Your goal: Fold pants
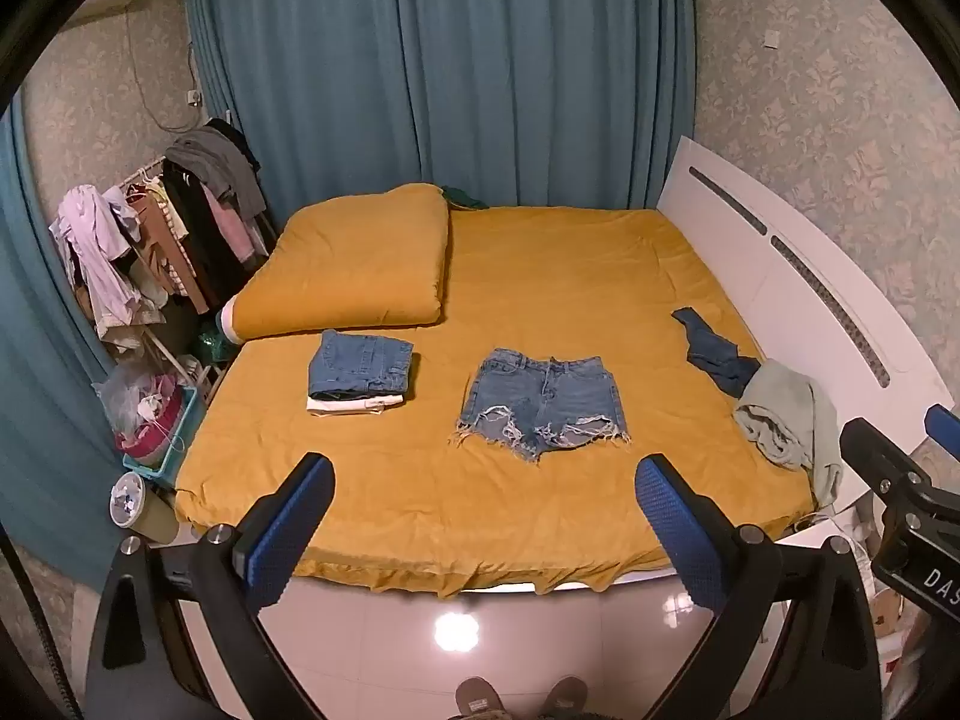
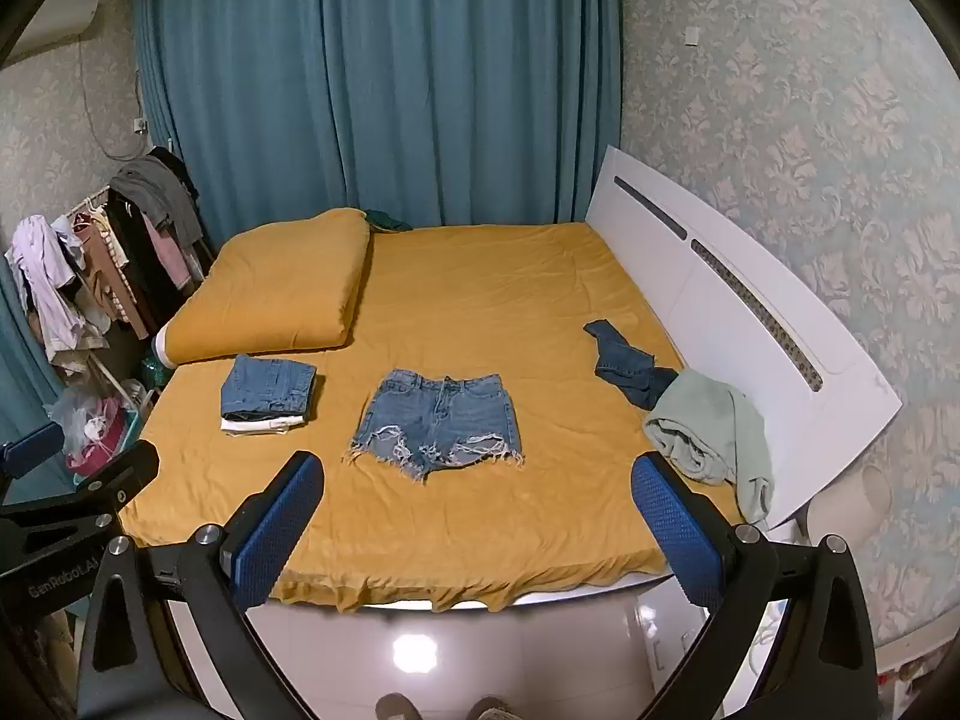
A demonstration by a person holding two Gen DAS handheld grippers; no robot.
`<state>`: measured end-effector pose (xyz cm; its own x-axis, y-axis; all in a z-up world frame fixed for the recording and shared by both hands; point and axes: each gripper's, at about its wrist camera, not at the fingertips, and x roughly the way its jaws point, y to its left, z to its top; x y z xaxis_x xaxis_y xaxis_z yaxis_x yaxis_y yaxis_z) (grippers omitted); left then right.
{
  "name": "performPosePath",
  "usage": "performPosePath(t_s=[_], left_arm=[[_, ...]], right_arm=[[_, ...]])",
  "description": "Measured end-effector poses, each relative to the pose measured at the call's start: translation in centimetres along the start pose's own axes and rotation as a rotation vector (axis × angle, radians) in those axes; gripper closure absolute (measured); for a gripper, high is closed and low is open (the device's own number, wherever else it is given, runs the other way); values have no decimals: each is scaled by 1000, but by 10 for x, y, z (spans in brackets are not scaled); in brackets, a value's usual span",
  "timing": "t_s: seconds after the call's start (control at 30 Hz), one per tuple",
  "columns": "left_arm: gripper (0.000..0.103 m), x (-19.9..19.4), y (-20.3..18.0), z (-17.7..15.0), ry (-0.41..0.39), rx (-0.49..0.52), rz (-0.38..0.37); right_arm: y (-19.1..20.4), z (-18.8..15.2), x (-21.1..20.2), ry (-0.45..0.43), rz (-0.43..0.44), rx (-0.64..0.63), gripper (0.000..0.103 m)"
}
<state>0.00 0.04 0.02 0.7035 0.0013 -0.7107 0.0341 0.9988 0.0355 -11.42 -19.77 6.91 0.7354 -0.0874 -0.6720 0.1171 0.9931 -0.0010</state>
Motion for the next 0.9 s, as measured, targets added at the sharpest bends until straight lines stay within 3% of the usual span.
performPosePath(t_s=[0.7,0.9], left_arm=[[0,-7,4,5,-19,-12,12],[0,-8,2,3,-20,-11,16]], right_arm=[[11,0,7,6,3,0,0],[32,2,4,4,6,2,0]])
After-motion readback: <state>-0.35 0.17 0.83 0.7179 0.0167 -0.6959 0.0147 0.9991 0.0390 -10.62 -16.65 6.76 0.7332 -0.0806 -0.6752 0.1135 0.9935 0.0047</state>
